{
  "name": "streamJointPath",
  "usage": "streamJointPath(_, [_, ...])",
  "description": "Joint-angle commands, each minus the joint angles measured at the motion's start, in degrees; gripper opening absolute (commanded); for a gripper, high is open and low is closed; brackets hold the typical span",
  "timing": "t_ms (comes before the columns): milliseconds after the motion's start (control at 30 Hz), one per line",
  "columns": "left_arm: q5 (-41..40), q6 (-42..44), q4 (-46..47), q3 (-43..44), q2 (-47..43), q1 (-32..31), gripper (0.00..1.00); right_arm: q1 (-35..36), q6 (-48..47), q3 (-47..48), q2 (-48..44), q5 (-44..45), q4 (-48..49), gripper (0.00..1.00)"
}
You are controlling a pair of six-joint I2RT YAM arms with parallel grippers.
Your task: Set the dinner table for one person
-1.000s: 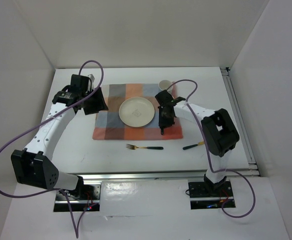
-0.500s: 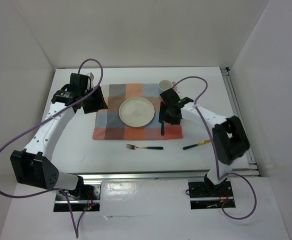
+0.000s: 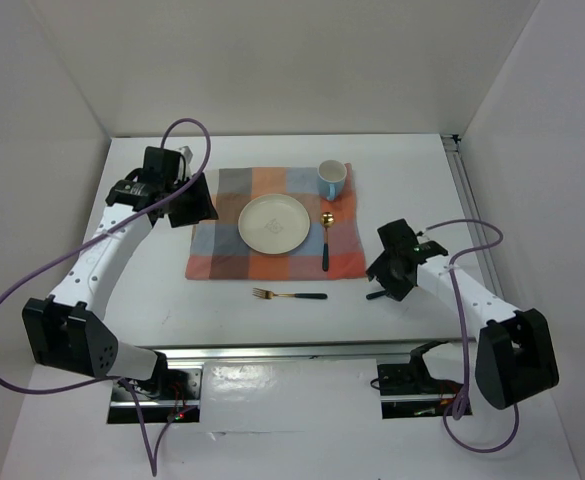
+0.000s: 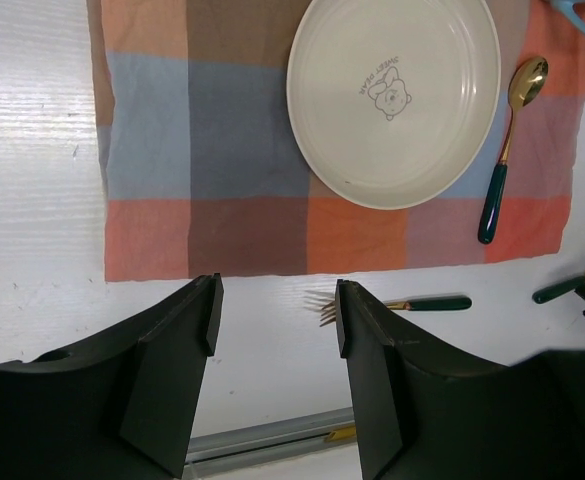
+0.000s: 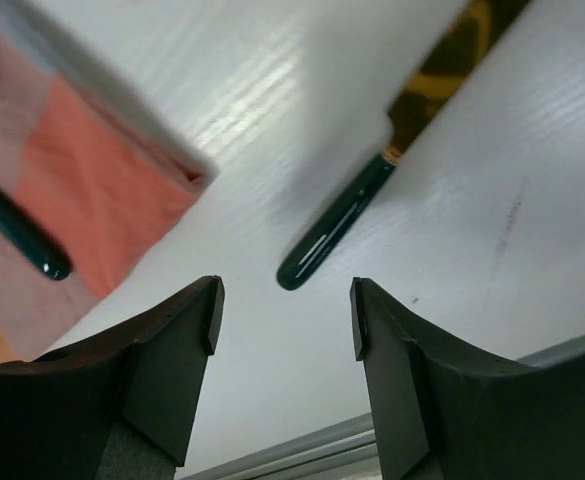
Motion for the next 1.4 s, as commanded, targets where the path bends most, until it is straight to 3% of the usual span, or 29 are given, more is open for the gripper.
streamJointPath(0, [1.0,0.7,1.4,1.7,0.7,-0.2,0.66,-2.2,5.7,-0.9,0.4,0.4,-0.3,0.64])
streamJointPath(100, [1.0,0.7,1.4,1.7,0.7,-0.2,0.66,-3.6,5.1,-1.5,3.8,0.4,1.9,0.54])
streamJointPath(433, [1.0,0.7,1.4,0.6,0.7,-0.2,0.66,-5.6,3.5,-2.6,11.8,-1.5,8.3,0.54])
streamJointPath(533, [1.0,0.7,1.4,0.6,0.7,-0.2,0.66,-6.1,3.5,-2.6,12.3,-0.8,8.3,0.25])
streamJointPath(667, [1.0,0.7,1.4,1.1,0.7,-0.2,0.66,-6.1,2.0,-0.1,9.3,2.8,6.6,0.06])
streamJointPath(767, [1.0,0.2,1.4,1.1,0.7,-0.2,0.66,-1.9,-2.4,3.6,6.4,9.3,5.9,0.06])
streamJointPath(800, [1.0,0.2,1.4,1.1,0.7,-0.2,0.66,-1.2,-8.4,4.8,6.4,9.3,7.3,0.06])
streamJointPath(967, [1.5,-0.3,1.4,0.6,0.7,-0.7,0.66,3.0,-25.9,15.3,12.6,1.3,9.1,0.01])
streamJointPath(1200, [0.9,-1.0,1.4,0.1,-0.4,-1.2,0.66,7.2,-33.4,23.5,23.9,-5.0,9.9,0.01])
streamJointPath(1367, [0.4,-1.0,1.4,0.1,-0.4,-1.2,0.66,8.0,-36.3,27.5,32.4,-4.7,11.2,0.04])
